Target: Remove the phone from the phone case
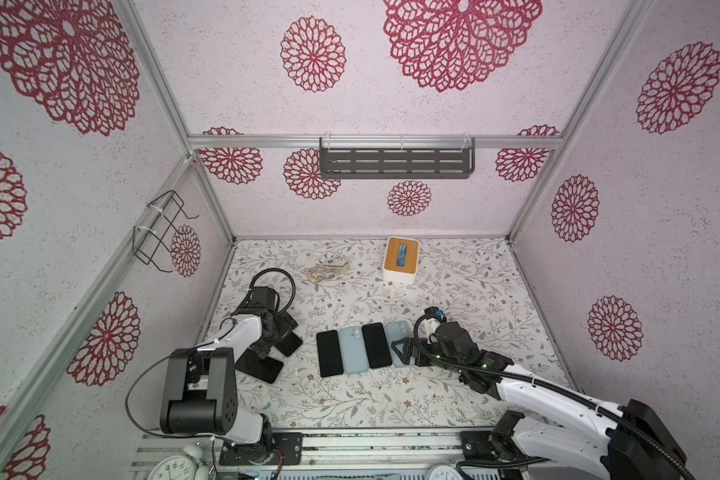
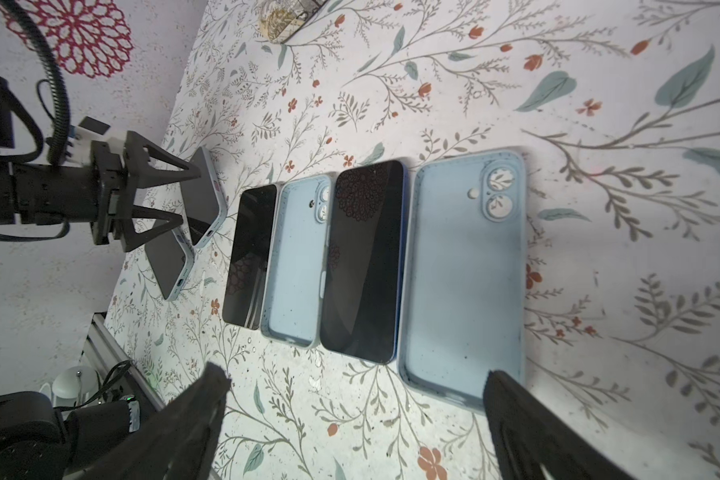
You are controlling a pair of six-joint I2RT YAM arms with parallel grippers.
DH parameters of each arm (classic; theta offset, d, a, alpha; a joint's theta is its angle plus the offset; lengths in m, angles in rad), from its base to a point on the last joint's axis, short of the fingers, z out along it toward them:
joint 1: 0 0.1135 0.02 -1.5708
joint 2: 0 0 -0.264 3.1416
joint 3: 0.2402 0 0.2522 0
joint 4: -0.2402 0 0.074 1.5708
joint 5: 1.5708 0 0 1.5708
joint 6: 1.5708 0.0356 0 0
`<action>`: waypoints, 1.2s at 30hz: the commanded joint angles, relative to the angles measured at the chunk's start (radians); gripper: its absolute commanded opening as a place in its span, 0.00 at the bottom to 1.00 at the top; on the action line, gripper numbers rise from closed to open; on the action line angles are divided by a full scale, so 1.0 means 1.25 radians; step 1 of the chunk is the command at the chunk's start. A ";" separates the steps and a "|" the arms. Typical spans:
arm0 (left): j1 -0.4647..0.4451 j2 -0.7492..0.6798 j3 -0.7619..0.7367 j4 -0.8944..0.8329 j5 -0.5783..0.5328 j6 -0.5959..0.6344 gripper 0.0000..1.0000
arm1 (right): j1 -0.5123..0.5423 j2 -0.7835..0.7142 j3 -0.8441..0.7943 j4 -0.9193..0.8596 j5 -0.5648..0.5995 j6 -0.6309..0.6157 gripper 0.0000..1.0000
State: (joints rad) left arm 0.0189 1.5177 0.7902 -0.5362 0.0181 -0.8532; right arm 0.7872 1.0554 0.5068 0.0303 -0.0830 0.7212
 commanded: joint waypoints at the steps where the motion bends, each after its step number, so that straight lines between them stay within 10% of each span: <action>1: 0.010 0.026 0.033 0.019 0.022 0.009 0.97 | 0.005 0.007 0.026 0.037 -0.007 -0.026 0.99; 36: -0.037 0.269 0.247 -0.214 -0.090 0.041 0.97 | 0.013 0.165 0.144 0.128 -0.064 -0.039 0.99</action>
State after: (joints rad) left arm -0.0189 1.8091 1.0889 -0.7395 -0.0780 -0.8150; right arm 0.7979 1.2636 0.6514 0.1604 -0.1448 0.6979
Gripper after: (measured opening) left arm 0.970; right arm 0.989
